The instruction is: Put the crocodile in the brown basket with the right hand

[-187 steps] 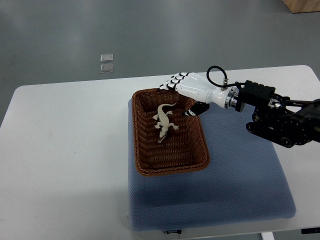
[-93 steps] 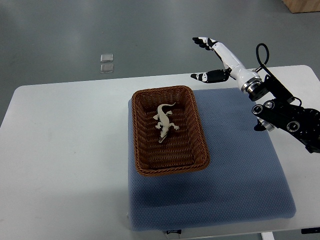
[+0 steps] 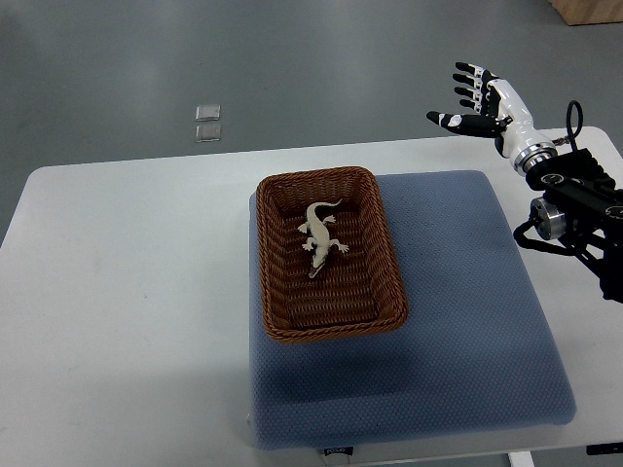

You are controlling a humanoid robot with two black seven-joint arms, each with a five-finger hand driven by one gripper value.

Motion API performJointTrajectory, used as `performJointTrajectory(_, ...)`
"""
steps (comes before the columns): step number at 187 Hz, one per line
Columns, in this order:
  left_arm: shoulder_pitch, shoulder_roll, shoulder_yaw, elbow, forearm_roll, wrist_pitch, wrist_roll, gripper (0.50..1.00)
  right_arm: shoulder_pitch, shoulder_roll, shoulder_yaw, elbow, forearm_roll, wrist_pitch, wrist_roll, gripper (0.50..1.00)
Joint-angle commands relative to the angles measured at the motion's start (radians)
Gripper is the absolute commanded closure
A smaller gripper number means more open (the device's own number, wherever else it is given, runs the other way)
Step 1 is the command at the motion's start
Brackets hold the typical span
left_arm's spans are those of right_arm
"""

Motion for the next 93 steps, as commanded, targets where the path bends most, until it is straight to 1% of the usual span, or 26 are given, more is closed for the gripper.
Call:
performJointTrajectory(1, 0.000, 0.000, 0.000, 0.000, 0.000, -0.001, 0.000, 0.500, -0.001, -0.001, 0.011, -0.043, 0.046, 0.069, -0.010, 0.603)
performJointTrajectory(22, 0.000, 0.000, 0.000, 0.000, 0.000, -0.001, 0.000, 0.500, -0.012, 0.001, 0.055, -0.093, 0.058, 0.146, -0.015, 0.603)
performJointTrajectory(38, 0.000, 0.000, 0.000, 0.000, 0.000, -0.001, 0.000, 0.500, -0.045, 0.016, 0.152, -0.138, 0.057, 0.228, -0.058, 0.603)
performJointTrajectory(40, 0.000, 0.000, 0.000, 0.000, 0.000, -0.001, 0.000, 0.500, -0.045, 0.016, 0.152, -0.139, 0.057, 0.229, -0.058, 0.603)
performJointTrajectory(55, 0.000, 0.000, 0.000, 0.000, 0.000, -0.001, 0.000, 0.500, -0.073, 0.030, 0.241, -0.160, 0.045, 0.294, -0.091, 0.603)
performJointTrajectory(69, 0.000, 0.000, 0.001, 0.000, 0.000, -0.001, 0.000, 0.500, -0.098, 0.042, 0.293, -0.163, 0.042, 0.314, -0.105, 0.601)
performJointTrajectory(93, 0.000, 0.000, 0.000, 0.000, 0.000, -0.001, 0.000, 0.500, -0.124, 0.061, 0.341, -0.166, 0.040, 0.314, -0.113, 0.589)
